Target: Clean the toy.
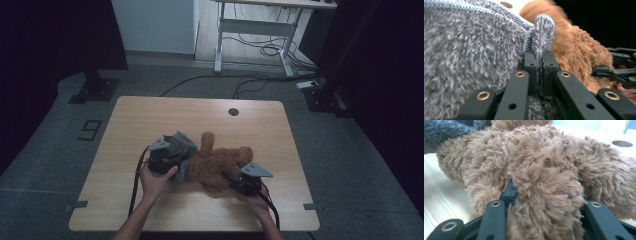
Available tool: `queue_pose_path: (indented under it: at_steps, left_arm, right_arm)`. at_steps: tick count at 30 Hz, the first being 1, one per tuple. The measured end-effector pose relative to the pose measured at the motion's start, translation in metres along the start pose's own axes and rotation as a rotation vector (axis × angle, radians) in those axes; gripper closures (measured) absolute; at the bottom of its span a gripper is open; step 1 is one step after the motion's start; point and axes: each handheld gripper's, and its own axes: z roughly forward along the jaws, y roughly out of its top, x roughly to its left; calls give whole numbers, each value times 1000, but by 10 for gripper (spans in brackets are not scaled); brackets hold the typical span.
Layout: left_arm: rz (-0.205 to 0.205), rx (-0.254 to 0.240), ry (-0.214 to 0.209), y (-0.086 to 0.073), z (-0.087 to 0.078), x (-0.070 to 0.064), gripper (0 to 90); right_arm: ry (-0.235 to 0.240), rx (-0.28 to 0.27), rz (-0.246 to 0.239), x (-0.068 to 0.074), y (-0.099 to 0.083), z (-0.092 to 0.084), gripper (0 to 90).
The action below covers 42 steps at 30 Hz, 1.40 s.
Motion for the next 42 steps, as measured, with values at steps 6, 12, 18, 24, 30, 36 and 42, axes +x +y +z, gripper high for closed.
queue_pose_path:
  at_steps: [6,12,18,24,30,36,42]
  left_arm:
    - [-18,-5,41,-4,-18,11,842]
    - [-65,1,70,-10,-31,26,840]
    - [-8,-50,10,16,-29,-5,842]
    - [104,-26,-107,60,17,-70,838]
    - [177,108,-125,82,98,-121,837]
    - [169,269,-60,60,153,-116,836]
    - [177,229,-61,54,132,-108,839]
  right_arm:
    - [0,-1,1,0,0,0,551]
    - [-5,3,2,0,1,0,551]
    - [-4,1,5,-1,2,2,554]
    - [-4,-2,-2,0,1,1,555]
    - [-17,-6,-25,4,1,-1,555]
    - [-31,-5,-43,7,1,-3,555]
    - [-32,9,-51,8,1,-2,561]
